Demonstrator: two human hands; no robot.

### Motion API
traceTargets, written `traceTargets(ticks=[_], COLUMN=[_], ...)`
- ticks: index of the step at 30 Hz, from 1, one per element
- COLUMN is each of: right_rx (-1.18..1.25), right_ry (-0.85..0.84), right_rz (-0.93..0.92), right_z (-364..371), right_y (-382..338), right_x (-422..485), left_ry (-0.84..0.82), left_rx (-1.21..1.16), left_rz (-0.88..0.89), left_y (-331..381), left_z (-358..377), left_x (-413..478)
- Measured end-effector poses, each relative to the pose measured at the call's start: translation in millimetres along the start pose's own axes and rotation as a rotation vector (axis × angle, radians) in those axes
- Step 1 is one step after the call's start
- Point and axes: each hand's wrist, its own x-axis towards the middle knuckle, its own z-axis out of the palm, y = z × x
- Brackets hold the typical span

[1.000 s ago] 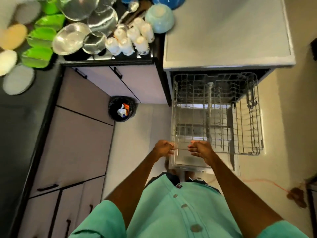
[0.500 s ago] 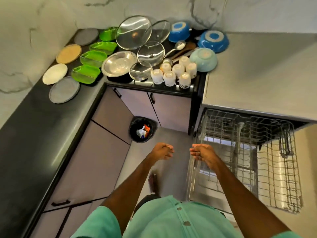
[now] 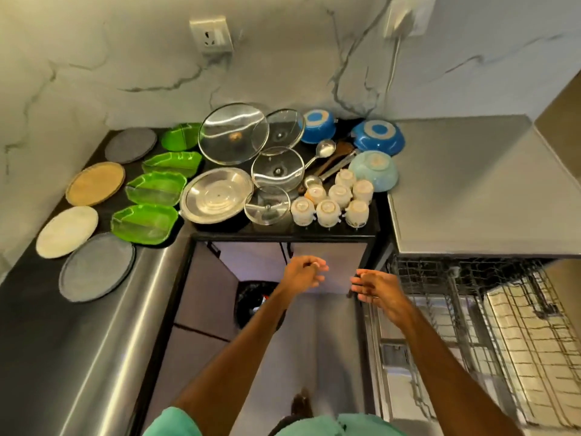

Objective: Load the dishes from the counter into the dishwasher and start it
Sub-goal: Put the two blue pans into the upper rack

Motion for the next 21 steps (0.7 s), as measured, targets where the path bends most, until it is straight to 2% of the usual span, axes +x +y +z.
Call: traceTargets(ticks=[9,16,21], right_rx=[0.051,0.054,-0.018], right_ry=[0.084,0.072,0.026], right_rz=[-0.184,-0.283,-0.272], right_z=[-0.1,9.2,14.6], right_y=[-108.0,-200.5,-262.9], right_x=[58.6,145.4,192.9], left_ry=[-0.046,0.017,0.103], left_rx=[0.151,0.227,0.298], left_rz=[0.190,0.276,0.304], left_y=[95.8,157.9,201.4], left_z=[3.8,-4.4,-13.2], left_x=[81.2,166.2,215.8])
